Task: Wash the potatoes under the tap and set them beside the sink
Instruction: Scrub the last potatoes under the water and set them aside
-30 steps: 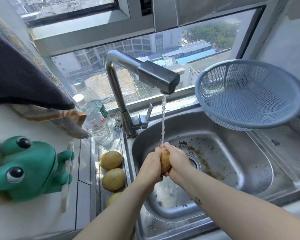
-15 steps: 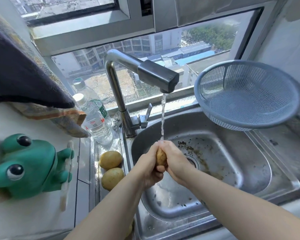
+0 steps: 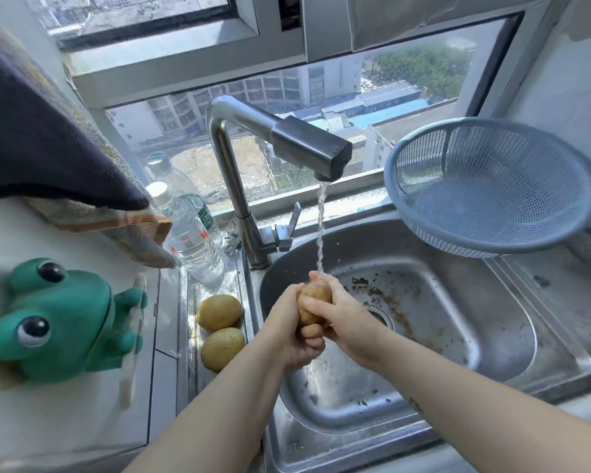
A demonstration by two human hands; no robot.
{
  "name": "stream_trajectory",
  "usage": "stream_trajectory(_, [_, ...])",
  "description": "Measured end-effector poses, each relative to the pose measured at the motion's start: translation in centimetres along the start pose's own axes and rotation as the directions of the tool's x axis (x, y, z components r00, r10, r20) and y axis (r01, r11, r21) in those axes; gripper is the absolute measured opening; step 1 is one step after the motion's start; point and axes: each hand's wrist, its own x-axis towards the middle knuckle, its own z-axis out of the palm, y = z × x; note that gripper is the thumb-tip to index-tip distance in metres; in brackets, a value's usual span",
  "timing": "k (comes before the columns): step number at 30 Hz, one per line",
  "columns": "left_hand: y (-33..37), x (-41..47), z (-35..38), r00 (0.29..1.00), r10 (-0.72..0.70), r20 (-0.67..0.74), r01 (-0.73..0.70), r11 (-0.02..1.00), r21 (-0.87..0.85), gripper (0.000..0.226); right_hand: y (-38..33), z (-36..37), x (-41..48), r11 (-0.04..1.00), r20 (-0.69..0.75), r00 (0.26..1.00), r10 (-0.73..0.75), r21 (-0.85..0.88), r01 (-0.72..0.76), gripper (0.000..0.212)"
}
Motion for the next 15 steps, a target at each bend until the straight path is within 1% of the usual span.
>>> stream_trajectory(1, [0.0,0.0,0.1,1.000,-0.019,-0.006,0.019,1.000,0.016,0.048,0.2,-0.1,0.0,0.996,-0.016,0.999,-0.028,-0.085,0.026,0.050])
stream_trajectory(2, [0.0,0.1,0.3,1.000,-0.026,-0.007,0.027,0.999,0.038,0.048,0.2,-0.1,-0.1,0.988,-0.049,0.997,-0.054,-0.150,0.046,0.050])
stream_trajectory(3, [0.0,0.1,0.5,1.000,-0.023,-0.006,0.023,0.998,0.057,0.046,0.1,0.0,-0.1,0.980,-0.093,0.992,-0.081,-0.187,0.063,0.045])
stream_trajectory(6, [-0.3,0.3,1.0,0.999,0.025,-0.030,-0.023,0.996,0.083,0.037,-0.7,0.6,0.1,0.966,-0.242,0.958,-0.152,-0.241,0.093,0.020])
stream_trajectory(7, [-0.5,0.3,1.2,0.998,0.040,-0.039,-0.036,0.995,0.092,0.038,-0.7,0.6,0.4,0.964,-0.281,0.946,-0.163,-0.249,0.092,0.018])
stream_trajectory(9, [-0.6,0.2,1.2,0.997,0.041,-0.061,-0.034,0.993,0.112,0.043,-0.7,0.7,0.8,0.974,-0.308,0.943,-0.128,-0.219,0.060,0.025])
stream_trajectory(11, [-0.5,0.1,0.9,0.998,0.014,-0.068,-0.005,0.991,0.132,0.043,-0.8,0.6,1.0,0.985,-0.275,0.960,-0.051,-0.171,0.003,0.032])
stream_trajectory(12, [-0.3,0.1,0.7,0.998,-0.006,-0.057,0.014,0.990,0.139,0.043,-0.9,0.4,0.8,0.989,-0.232,0.973,-0.018,-0.146,-0.016,0.032])
stream_trajectory(15, [0.5,0.3,0.1,0.997,-0.074,-0.023,0.077,0.987,0.142,0.043,-1.1,-0.5,0.4,0.999,-0.018,0.999,0.037,-0.035,-0.038,0.024])
